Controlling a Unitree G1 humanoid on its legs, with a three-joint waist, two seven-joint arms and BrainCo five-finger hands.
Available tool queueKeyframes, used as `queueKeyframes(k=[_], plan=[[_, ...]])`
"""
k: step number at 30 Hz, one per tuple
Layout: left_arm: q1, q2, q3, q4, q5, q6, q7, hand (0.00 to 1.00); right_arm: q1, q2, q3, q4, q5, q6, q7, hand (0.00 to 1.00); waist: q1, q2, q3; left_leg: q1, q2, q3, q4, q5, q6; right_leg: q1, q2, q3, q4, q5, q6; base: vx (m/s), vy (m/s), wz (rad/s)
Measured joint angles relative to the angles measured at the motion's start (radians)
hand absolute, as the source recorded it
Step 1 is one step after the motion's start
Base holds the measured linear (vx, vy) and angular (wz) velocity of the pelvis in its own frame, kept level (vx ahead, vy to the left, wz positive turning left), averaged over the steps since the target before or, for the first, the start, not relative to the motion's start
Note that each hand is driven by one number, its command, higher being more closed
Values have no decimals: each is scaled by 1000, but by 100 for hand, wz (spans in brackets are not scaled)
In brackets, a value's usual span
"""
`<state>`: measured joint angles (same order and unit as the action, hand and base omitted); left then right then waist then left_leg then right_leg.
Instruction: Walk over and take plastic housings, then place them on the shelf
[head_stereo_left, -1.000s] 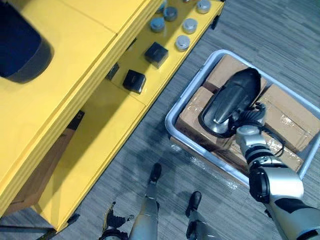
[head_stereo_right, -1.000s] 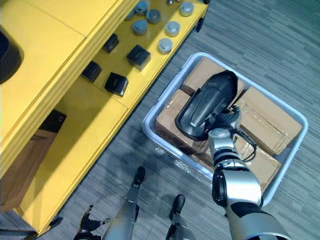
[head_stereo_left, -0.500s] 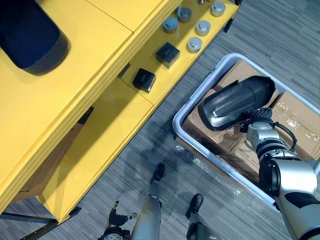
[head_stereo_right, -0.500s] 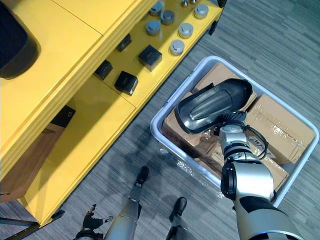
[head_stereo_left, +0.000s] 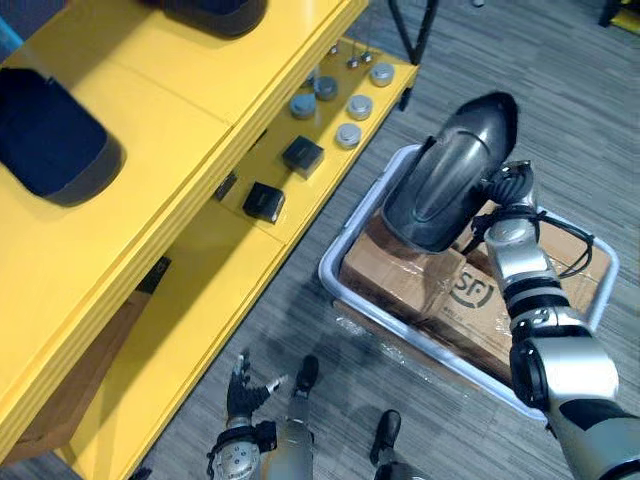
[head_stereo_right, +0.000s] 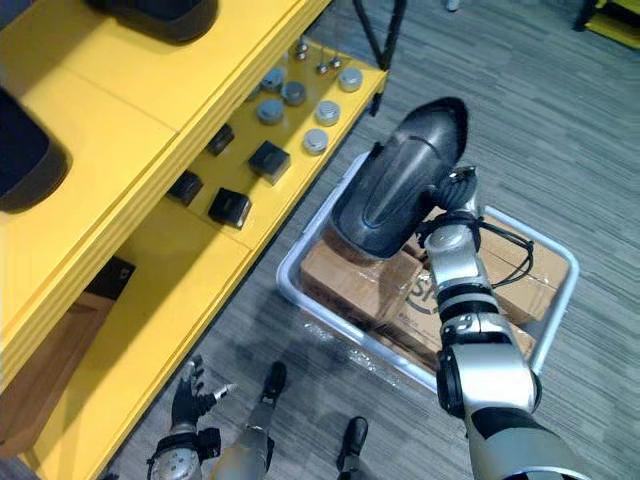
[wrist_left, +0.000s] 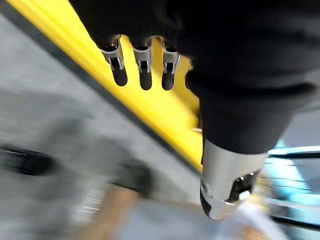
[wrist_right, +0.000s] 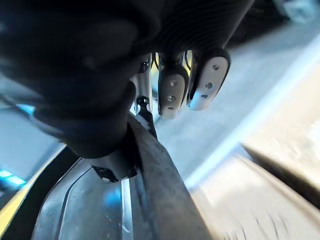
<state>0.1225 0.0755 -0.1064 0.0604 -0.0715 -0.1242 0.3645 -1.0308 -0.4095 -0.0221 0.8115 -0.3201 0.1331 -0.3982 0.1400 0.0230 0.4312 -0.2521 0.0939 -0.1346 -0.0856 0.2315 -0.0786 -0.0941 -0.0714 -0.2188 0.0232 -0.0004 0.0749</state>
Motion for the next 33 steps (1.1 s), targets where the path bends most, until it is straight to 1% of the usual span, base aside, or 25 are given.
queueKeyframes(k=[2, 4, 6, 7, 8, 9, 10, 11, 12, 13, 15, 16, 19, 25, 28, 30, 32, 33], plan=[[-16, 3, -5, -70, -7, -9, -6, 0, 37, 15, 12, -24, -45, 0, 12, 100, -19, -3, -8, 18, 3, 12, 0, -2, -2, 12, 1, 14, -3, 0, 0, 8, -17, -17], [-60, 24, -26, -91, -32, -11, -22, 0, 96, 16, 46, -63, -86, 1, 23, 100, -29, -4, -29, 28, 8, 24, -1, -3, -4, 19, 4, 20, -7, 0, 0, -13, -22, -17], [-143, 76, -71, -88, -138, -15, -72, 0, 148, 17, 112, -105, -142, 0, 51, 100, -58, -5, -69, 31, 16, 25, -2, -5, -6, 24, 12, 19, -14, 2, -3, -32, -24, -6], [-167, 92, -80, -85, -177, -17, -89, 0, 156, 16, 126, -121, -155, 0, 58, 100, -65, -5, -77, 31, 18, 26, -2, -6, -7, 24, 14, 20, -15, 4, -5, -41, -23, -10], [-218, 124, -113, -72, -278, -18, -126, 0, 176, 13, 162, -162, -175, 0, 68, 100, -76, -6, -98, 32, 23, 29, -2, -6, -8, 24, 18, 21, -19, 7, -9, -46, -28, -12], [-276, 160, -161, -40, -378, -19, -156, 0, 196, 6, 203, -201, -202, -2, 78, 100, -81, -7, -122, 35, 27, 32, -2, -7, -8, 26, 21, 24, -24, 9, -13, -37, -23, -11], [-305, 178, -189, -21, -428, -18, -173, 0, 208, 0, 225, -222, -206, -6, 83, 100, -84, -8, -136, 35, 27, 31, -4, -7, -9, 29, 23, 23, -31, 12, -15, -26, -21, -5], [-359, 215, -239, 10, -553, -10, -210, 0, 216, -13, 273, -255, -228, -21, 94, 100, -96, -10, -152, 42, 28, 31, -5, -7, -9, 42, 25, 20, -40, 14, -18, -10, -12, 4], [-414, 249, -285, 45, -649, 1, -246, 0, 221, -27, 317, -294, -250, -40, 101, 100, -104, -13, -158, 58, 29, 30, -5, -8, -10, 61, 26, 18, -47, 15, -19, -17, -14, 3], [-451, 277, -323, 75, -740, 12, -268, 0, 224, -32, 349, -320, -281, -60, 103, 100, -111, -17, -179, 59, 30, 30, -5, -9, -12, 63, 27, 19, -51, 16, -20, 0, 0, 0], [-478, 293, -350, 103, -798, 22, -284, 0, 227, -34, 373, -342, -298, -79, 103, 100, -118, -21, -198, 60, 30, 30, -5, -10, -13, 64, 27, 19, -51, 16, -20, 0, 0, 0], [-502, 302, -371, 129, -851, 33, -292, 0, 229, -40, 395, -362, -316, -90, 102, 100, -123, -27, -209, 64, 29, 30, -5, -11, -14, 70, 27, 18, -53, 16, -20, 0, 0, 0], [-551, 314, -414, 184, -926, 52, -297, 0, 240, -49, 433, -375, -319, -110, 102, 100, -122, -41, -230, 65, 28, 29, -5, -11, -14, 83, 28, 16, -72, 26, -21, 12, 11, 3], [-609, 318, -472, 266, -948, 67, -286, 0, 260, -49, 485, -399, -334, -112, 103, 100, -121, -43, -243, 76, 27, 28, -5, -11, -14, 98, 29, 16, -80, 31, -21, 0, 0, 0], [-645, 294, -476, 309, -949, 70, -274, 0, 285, -47, 515, -448, -336, -112, 103, 100, -122, -43, -261, 76, 27, 24, -6, -11, -15, 99, 29, 16, -81, 32, -22, 0, 0, 0], [-673, 277, -479, 335, -978, 70, -254, 0, 305, -39, 545, -473, -339, -111, 101, 100, -121, -43, -278, 77, 27, 23, -5, -11, -15, 100, 30, 14, -83, 32, -22, 0, 0, 0], [-684, 269, -481, 360, -987, 70, -242, 0, 322, -35, 545, -493, -344, -111, 98, 100, -122, -43, -284, 81, 26, 22, -5, -11, -15, 108, 30, 11, -85, 32, -22, 5, 18, 4], [-692, 267, -489, 376, -987, 70, -233, 100, 329, -23, 547, -493, -354, -111, 93, 100, -121, -43, -288, 83, 26, 21, -5, -11, -15, 112, 30, 10, -86, 32, -22, 4, 16, 5]])
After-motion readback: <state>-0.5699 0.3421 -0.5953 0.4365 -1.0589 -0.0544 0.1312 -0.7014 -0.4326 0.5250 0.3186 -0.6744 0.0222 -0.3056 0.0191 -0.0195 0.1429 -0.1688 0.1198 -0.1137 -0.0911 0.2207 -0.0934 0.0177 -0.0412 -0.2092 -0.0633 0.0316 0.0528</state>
